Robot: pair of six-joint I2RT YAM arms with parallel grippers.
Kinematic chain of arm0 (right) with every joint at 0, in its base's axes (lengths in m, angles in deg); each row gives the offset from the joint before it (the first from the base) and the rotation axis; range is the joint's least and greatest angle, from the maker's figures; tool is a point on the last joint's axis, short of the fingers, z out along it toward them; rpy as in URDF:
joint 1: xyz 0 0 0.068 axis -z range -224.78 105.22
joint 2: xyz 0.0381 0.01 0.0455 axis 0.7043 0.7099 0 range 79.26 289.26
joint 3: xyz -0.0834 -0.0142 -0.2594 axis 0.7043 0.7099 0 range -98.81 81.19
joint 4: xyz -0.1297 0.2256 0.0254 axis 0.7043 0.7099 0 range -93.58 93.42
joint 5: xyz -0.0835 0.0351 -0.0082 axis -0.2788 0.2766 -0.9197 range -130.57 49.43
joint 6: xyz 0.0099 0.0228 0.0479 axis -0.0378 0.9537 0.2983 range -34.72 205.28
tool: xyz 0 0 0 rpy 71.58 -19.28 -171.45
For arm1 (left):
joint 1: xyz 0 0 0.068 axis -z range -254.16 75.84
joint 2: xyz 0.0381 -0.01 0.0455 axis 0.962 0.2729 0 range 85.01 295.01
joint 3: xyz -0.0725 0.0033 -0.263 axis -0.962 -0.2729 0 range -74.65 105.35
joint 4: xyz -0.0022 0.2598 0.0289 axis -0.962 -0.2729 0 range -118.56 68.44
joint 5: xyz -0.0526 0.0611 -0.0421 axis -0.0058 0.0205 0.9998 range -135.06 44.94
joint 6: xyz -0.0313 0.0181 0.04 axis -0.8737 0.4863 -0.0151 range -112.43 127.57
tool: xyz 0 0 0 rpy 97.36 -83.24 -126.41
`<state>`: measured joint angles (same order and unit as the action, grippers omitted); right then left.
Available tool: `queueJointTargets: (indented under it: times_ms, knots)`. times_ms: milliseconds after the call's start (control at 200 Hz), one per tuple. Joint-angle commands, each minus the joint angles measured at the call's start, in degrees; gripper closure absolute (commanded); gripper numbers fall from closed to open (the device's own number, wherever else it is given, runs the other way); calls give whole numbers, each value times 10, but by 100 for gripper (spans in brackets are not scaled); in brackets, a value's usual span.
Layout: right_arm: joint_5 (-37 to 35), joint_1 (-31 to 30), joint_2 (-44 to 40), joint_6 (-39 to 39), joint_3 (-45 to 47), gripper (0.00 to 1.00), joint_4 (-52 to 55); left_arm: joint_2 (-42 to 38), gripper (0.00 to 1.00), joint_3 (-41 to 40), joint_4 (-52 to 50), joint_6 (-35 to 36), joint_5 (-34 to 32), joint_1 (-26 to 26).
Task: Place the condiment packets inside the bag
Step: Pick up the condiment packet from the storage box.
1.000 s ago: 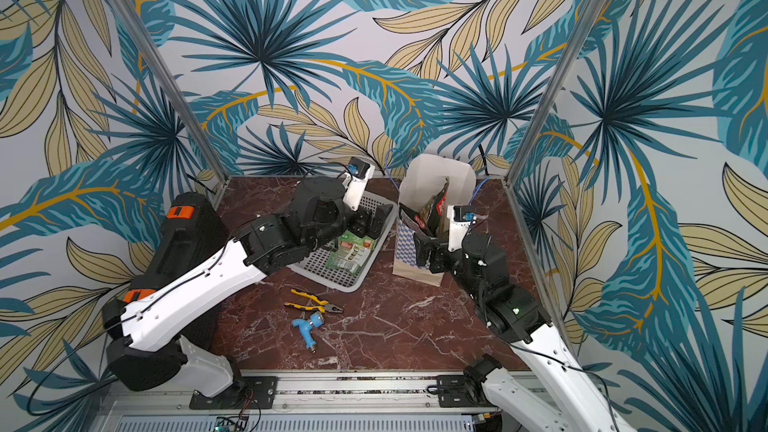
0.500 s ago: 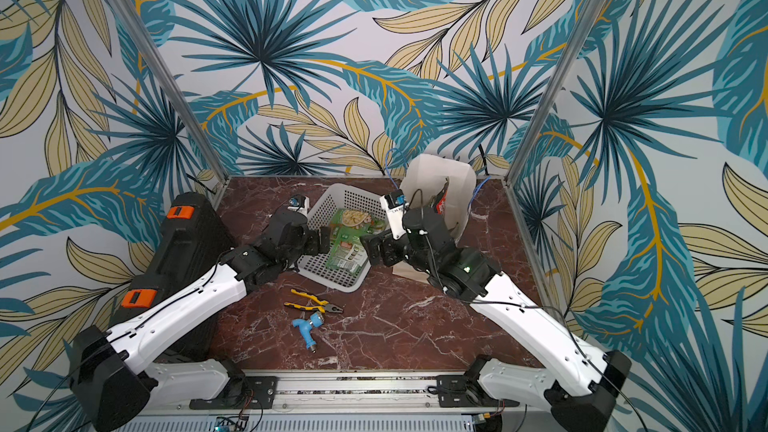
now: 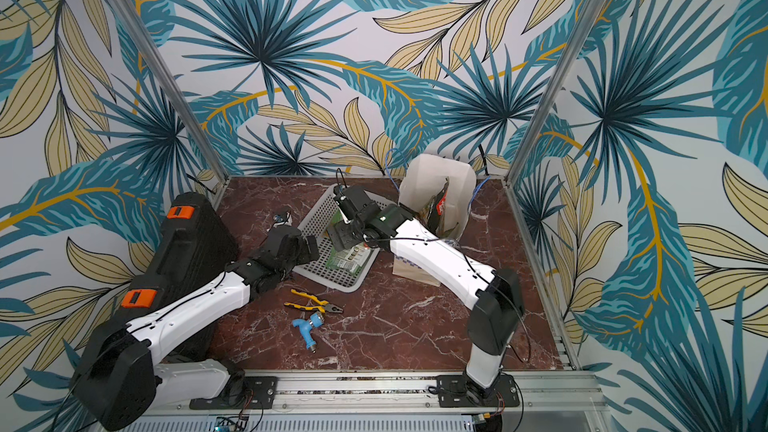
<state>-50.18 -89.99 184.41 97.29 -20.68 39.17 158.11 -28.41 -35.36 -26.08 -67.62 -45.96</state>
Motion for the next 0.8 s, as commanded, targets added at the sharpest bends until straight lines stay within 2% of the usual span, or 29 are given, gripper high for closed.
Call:
queueJointTargets:
  times_ms: [0, 365, 551, 796]
  knots:
    - [7, -2, 75, -21, -77, 6, 87, 12, 0, -17, 1, -42, -1, -21]
    - [102, 65, 314, -44, -366, 7, 222, 64, 0, 2, -38, -72, 19, -53]
    - [154, 102, 359, -40, -381, 8, 206, 54, 0, 9, -55, -66, 15, -55]
    - [157, 104, 414, -44, -408, 9, 229, 49, 0, 7, -51, -65, 22, -55]
